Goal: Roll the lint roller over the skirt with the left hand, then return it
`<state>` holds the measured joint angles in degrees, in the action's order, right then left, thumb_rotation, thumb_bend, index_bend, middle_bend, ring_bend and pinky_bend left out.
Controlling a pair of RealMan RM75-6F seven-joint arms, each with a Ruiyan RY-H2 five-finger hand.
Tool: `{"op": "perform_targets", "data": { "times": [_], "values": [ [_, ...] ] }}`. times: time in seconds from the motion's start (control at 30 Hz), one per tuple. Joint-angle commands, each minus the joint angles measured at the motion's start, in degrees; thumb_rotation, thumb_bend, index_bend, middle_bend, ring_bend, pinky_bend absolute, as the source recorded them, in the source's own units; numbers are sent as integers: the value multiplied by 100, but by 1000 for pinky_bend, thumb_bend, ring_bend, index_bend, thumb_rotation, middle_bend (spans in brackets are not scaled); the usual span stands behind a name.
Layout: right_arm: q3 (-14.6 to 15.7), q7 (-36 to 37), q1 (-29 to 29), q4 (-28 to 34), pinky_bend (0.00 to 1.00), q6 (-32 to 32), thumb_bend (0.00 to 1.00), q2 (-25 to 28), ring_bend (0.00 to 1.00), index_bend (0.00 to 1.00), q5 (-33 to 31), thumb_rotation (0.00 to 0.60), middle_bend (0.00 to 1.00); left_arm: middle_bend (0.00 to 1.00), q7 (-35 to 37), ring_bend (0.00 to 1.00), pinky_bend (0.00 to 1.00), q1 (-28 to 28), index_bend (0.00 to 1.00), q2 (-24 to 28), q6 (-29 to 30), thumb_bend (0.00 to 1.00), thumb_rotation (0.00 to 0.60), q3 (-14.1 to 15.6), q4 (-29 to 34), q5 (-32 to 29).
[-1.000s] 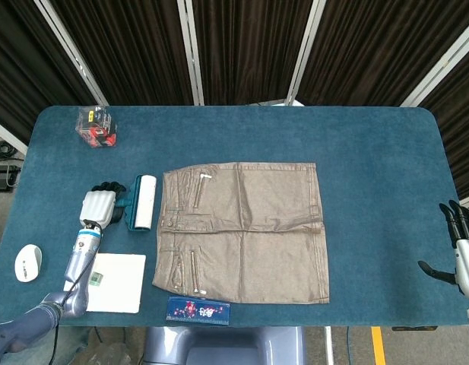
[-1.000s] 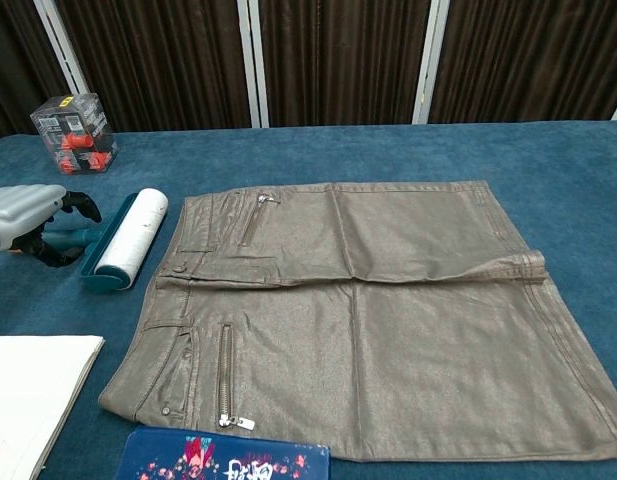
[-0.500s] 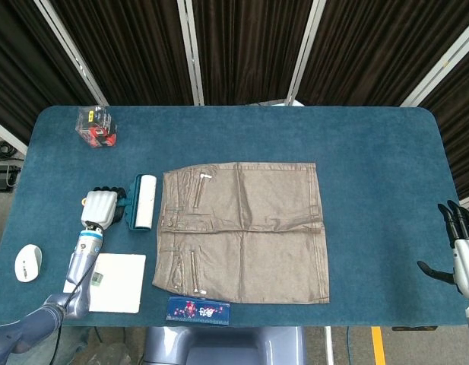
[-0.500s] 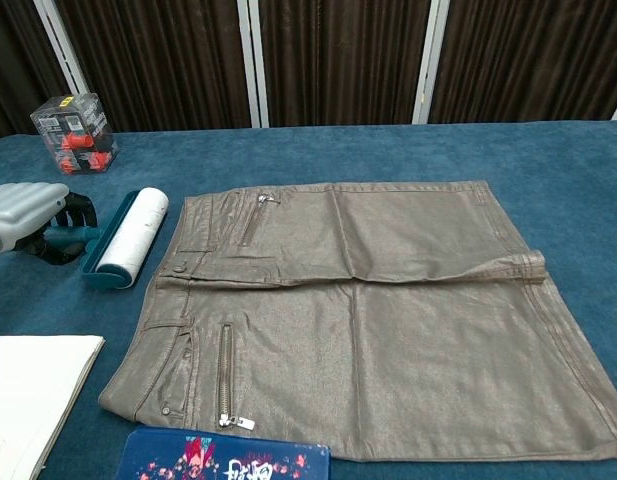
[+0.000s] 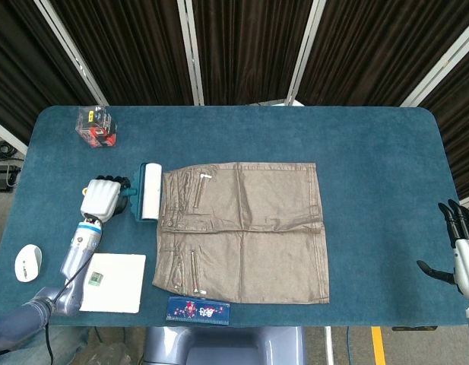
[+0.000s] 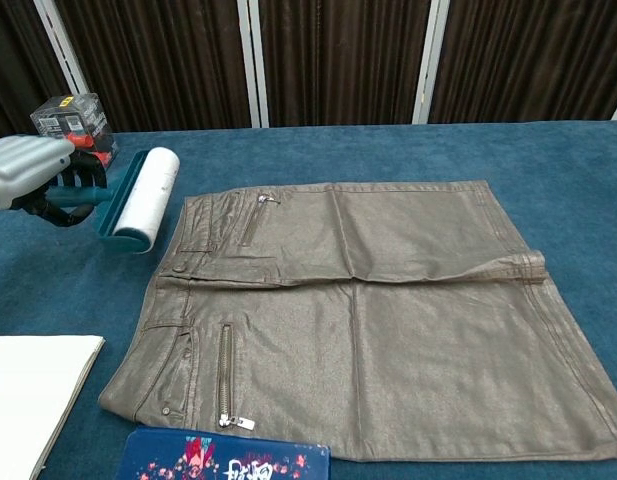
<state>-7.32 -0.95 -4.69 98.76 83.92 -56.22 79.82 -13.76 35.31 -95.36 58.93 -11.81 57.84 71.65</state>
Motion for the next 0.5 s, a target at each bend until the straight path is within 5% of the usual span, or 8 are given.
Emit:
{"op": "perform_targets", "data": {
  "times": [0.03,0.2,0.5],
  "values": [
    [-13,-2,-10,4,0,-23,0,8,0,0,-36,600,0,571,-696,413,465,280,605,710,-386,612,600,-61,1015,-39],
    [-36,8,-35,-10,0,-49,0,5,0,0,-64,600,0,571,-2165,414,466,766,606,1338,-1151,611,600,-8,2088,-702],
    [-58,93,-38,-11,0,-111,0,40,0,0,-173,600,0,571,-3164,413,466,1204,605,1148,-1333,612,600,234,2217,-1410]
  ]
}}
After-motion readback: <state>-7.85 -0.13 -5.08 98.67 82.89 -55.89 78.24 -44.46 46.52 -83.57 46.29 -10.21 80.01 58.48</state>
